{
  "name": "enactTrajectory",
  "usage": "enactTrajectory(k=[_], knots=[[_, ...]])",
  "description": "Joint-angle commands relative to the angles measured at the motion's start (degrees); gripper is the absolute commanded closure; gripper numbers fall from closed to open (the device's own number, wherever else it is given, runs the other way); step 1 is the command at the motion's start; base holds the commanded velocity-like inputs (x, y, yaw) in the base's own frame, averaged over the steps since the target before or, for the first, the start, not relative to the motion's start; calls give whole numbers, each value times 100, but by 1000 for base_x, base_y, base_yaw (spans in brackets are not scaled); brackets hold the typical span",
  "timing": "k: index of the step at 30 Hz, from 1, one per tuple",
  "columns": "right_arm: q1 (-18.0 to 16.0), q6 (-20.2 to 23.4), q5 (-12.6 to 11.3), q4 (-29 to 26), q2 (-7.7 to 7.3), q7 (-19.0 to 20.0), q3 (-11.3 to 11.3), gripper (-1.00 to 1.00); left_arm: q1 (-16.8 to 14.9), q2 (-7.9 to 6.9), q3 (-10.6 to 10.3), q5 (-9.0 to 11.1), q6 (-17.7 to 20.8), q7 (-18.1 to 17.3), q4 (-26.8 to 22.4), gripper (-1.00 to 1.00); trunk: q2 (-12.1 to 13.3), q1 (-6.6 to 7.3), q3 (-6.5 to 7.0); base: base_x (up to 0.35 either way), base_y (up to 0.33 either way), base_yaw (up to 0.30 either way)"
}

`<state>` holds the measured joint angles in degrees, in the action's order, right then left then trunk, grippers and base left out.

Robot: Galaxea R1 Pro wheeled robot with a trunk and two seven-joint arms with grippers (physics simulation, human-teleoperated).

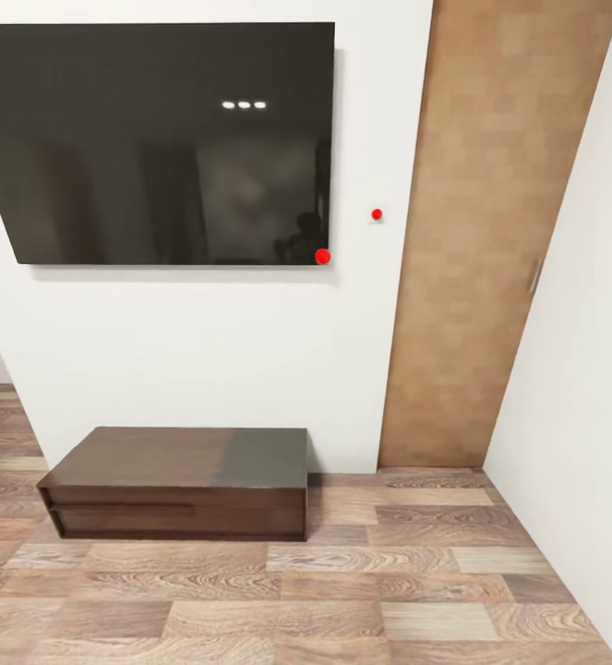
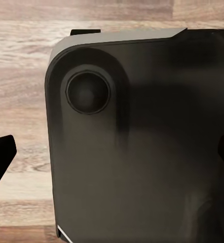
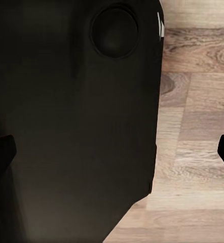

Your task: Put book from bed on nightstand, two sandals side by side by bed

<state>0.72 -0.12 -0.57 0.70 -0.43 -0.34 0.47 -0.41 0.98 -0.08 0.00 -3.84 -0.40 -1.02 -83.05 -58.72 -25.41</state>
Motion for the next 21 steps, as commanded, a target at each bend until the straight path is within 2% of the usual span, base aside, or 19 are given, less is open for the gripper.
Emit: enactTrajectory(k=[1,21], knots=[[-1,-2,-5,1,0,-5,5,-100,-3,2,0,0,-20,-4,6,-100,-2,-1,-4,72,15,10],[-1,-4,-13,1,0,-9,5,-100,-3,7,0,0,-20,-4,4,-100,-2,-1,-4,25,4,3]])
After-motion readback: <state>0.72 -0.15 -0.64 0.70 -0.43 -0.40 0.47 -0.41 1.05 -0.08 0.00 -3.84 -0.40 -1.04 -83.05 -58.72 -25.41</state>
